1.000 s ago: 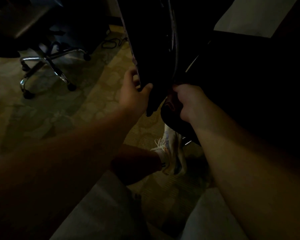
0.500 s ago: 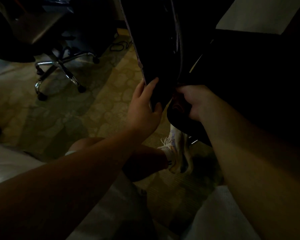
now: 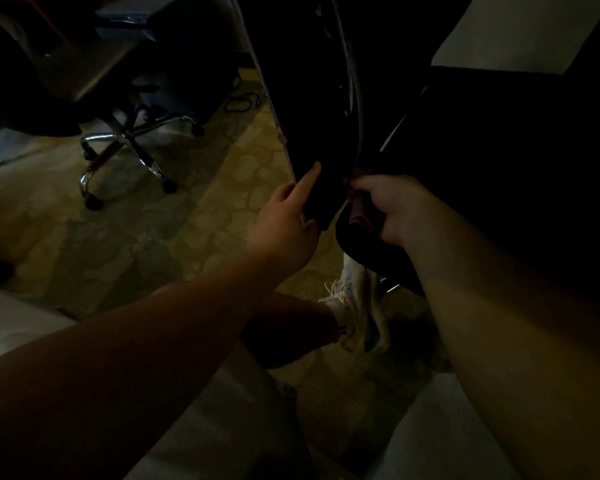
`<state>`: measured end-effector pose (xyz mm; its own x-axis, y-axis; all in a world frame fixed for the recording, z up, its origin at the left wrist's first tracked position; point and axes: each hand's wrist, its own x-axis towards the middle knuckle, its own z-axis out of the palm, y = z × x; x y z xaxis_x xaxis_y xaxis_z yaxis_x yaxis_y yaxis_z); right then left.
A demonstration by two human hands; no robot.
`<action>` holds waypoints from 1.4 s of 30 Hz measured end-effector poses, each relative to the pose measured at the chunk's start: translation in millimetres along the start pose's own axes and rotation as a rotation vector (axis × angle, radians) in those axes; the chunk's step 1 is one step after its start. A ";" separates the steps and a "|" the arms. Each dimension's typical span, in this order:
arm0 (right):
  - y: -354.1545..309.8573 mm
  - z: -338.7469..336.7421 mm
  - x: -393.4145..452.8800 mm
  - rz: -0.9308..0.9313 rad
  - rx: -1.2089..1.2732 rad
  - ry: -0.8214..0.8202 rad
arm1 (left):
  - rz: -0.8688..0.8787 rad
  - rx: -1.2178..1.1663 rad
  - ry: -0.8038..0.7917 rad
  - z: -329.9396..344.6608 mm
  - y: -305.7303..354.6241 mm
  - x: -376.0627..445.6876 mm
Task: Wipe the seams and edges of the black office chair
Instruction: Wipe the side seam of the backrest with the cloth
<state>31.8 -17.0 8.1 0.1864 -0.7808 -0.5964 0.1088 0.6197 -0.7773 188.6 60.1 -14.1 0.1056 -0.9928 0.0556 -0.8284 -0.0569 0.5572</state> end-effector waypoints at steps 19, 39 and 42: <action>-6.7 -5.8 -8.0 -0.058 -0.035 -0.026 | -0.016 0.013 0.053 -36.4 32.7 9.1; -0.7 -5.3 8.6 0.021 0.122 -0.072 | 0.035 0.156 -0.189 -40.9 17.0 21.7; 0.1 -3.4 8.7 0.063 0.096 -0.124 | 0.034 0.150 -0.189 -40.1 17.9 23.1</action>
<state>30.1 -24.0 2.1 0.3142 -0.7278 -0.6096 0.1851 0.6767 -0.7126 198.3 40.3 30.4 -0.0163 -0.9957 -0.0915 -0.9038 -0.0245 0.4272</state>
